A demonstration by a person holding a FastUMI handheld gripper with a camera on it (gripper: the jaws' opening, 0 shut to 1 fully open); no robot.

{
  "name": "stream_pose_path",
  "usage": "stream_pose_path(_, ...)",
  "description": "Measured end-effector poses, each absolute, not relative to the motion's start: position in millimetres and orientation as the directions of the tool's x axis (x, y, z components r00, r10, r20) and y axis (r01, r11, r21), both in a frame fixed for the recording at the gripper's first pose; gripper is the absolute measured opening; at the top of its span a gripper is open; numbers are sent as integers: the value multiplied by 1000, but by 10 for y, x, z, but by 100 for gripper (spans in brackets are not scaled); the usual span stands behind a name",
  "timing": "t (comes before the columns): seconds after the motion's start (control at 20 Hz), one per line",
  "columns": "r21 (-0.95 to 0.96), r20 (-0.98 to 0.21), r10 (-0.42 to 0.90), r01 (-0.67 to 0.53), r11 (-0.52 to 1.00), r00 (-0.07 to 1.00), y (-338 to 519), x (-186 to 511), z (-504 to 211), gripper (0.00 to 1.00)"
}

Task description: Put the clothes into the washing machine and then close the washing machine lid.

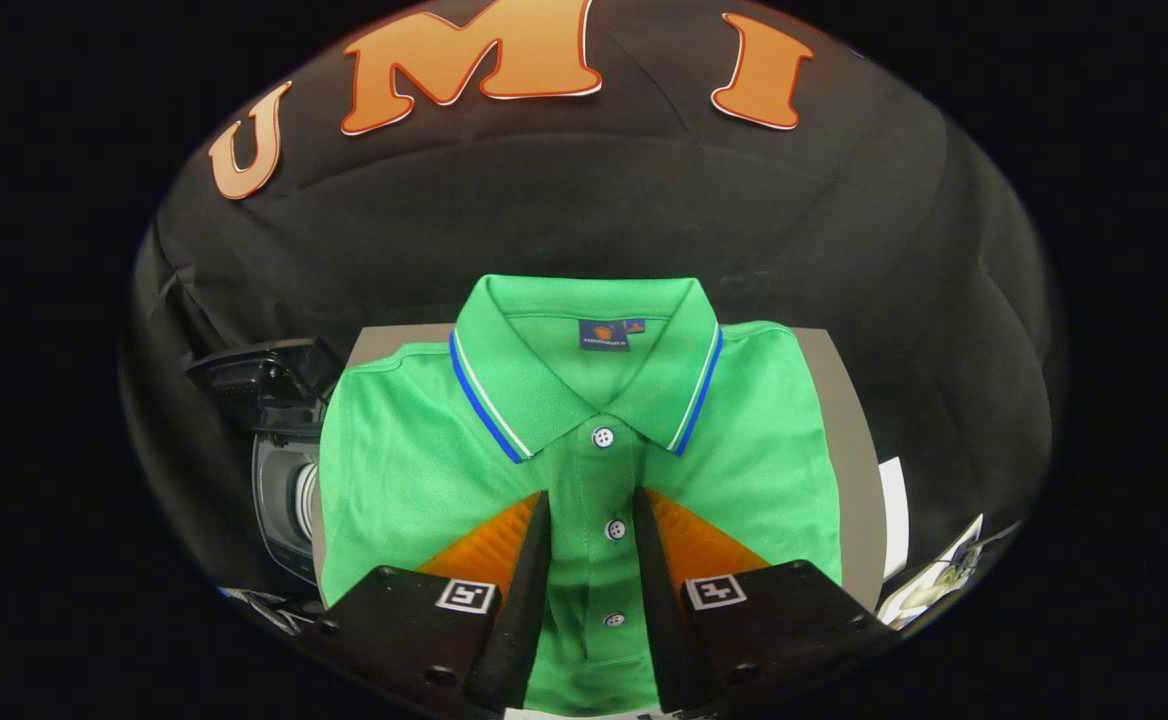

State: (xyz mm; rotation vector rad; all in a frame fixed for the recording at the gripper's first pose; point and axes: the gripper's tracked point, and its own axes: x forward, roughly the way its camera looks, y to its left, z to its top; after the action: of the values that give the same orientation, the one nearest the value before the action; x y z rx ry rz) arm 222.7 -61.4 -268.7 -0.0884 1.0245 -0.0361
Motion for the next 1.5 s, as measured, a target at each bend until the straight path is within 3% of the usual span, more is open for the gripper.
stream_pose_path(0.15,-97,-850,-78,-10,995,520,-609,2235,-2655,38)
stream_pose_path(0.3,-105,-856,-88,-4,995,509,-623,2227,-2630,37)
stream_pose_path(0.4,-98,-843,-95,23,995,529,-633,2261,-2608,16)
stream_pose_path(0.8,-22,-796,-45,45,999,604,-634,2286,-2523,15)
stream_pose_path(0.85,-13,-797,-39,47,999,602,-634,2247,-2529,9)
stream_pose_path(1.5,70,-666,31,20,997,745,-574,2111,-1883,8)
